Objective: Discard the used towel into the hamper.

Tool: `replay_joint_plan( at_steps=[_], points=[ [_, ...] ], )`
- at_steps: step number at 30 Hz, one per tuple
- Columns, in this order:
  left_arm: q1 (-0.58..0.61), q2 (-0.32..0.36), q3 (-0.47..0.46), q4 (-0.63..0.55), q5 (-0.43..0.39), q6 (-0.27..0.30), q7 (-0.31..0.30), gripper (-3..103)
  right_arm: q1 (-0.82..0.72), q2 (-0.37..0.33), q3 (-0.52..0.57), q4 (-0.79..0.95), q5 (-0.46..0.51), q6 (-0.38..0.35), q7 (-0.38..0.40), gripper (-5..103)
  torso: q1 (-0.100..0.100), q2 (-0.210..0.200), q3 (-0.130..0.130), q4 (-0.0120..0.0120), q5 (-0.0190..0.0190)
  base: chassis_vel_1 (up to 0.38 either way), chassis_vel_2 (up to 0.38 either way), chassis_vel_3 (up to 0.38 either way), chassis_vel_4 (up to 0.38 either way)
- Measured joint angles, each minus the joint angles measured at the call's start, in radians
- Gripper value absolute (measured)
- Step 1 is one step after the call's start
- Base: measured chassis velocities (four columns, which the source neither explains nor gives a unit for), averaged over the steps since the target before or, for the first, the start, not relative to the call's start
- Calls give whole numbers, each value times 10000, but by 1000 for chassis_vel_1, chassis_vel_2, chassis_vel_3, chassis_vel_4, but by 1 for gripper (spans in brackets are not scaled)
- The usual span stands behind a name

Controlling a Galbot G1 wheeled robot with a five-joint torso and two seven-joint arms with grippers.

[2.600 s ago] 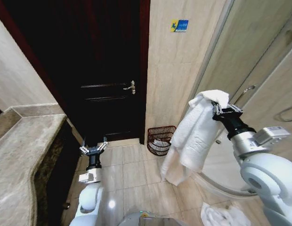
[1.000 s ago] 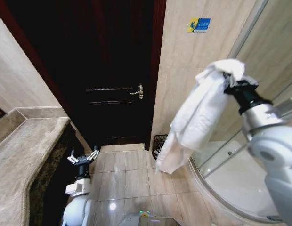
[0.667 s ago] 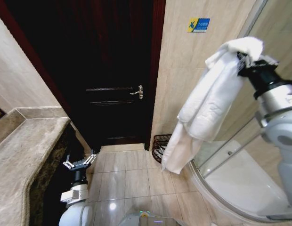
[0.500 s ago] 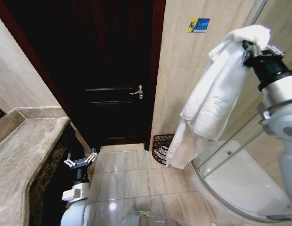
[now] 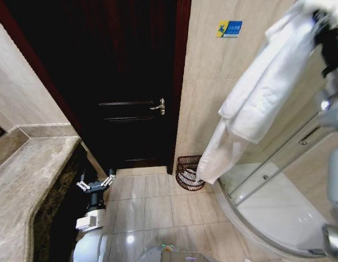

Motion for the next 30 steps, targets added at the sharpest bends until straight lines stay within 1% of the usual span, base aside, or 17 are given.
replay_joint_plan(
  at_steps=[1,3,5,6,8,10,11,13,15,16,17,20,21,24,26,27,30],
  points=[
    [0,0,0,0,0,0,0,100,0,0,0,0,0,0,0,8,0,0,0,0,0,0,0,0,0],
    [-1,2,-42,-110,33,27,-38,100,699,451,-397,-496,92,275,4,8,0,0,0,0,-2,0,0,0,0],
    [5,3,-52,-179,83,38,-105,100,1179,730,-637,-933,57,482,-5,8,0,0,0,2,-1,0,0,0,0],
    [5,3,-52,-179,83,38,-105,100,1179,730,-637,-933,57,482,-5,8,0,0,0,2,-1,0,0,0,0],
    [15,4,-58,-248,144,48,-142,100,1721,935,-882,-1541,-213,515,-85,8,0,0,1,2,0,0,0,0,0],
    [21,5,-59,-260,195,49,-157,100,2088,956,-1049,-1945,-528,475,-279,8,1,0,0,0,0,0,0,0,0],
    [21,5,-59,-260,195,49,-157,100,2088,956,-1049,-1945,-528,475,-279,8,1,0,0,0,0,0,0,0,0],
    [24,6,-38,-261,274,32,-181,100,2745,919,-1400,-2519,-971,370,-568,8,2,0,1,-1,1,0,0,0,0],
    [25,6,-12,-261,340,11,-187,100,3238,905,-1639,-2832,-1083,335,-655,8,1,-1,0,-2,1,0,0,0,0],
    [29,6,33,-241,432,-19,-202,100,3737,919,-1886,-3102,-1128,290,-700,8,0,0,0,-3,-1,0,0,0,0],
    [29,6,33,-241,432,-19,-202,100,3737,919,-1886,-3102,-1128,290,-700,8,0,0,0,-3,-1,0,0,0,0],
    [64,6,169,-233,622,-55,-359,100,4651,1027,-2447,-3631,-1455,157,-842,8,-1,1,-1,-2,-5,0,0,0,0],
    [64,6,169,-233,622,-55,-359,100,4651,1027,-2447,-3631,-1455,157,-842,8,-1,1,-1,-2,-5,0,0,0,0],
    [112,6,321,-315,732,-52,-564,100,5284,1113,-3012,-4161,-2094,108,-1081,8,-1,0,0,0,0,0,0,0,0],
    [122,6,400,-372,792,-39,-643,100,5697,1217,-3449,-4725,-2853,240,-1391,8,-1,0,-1,-1,-1,0,0,0,0],
    [122,6,400,-372,792,-39,-643,100,5697,1217,-3449,-4725,-2853,240,-1391,8,-1,0,-1,-1,-1,0,0,0,0],
    [106,6,452,-399,837,-17,-666,100,6044,1369,-3890,-5366,-3532,502,-1642,8,0,0,0,0,1,0,0,0,0]
  ],
)
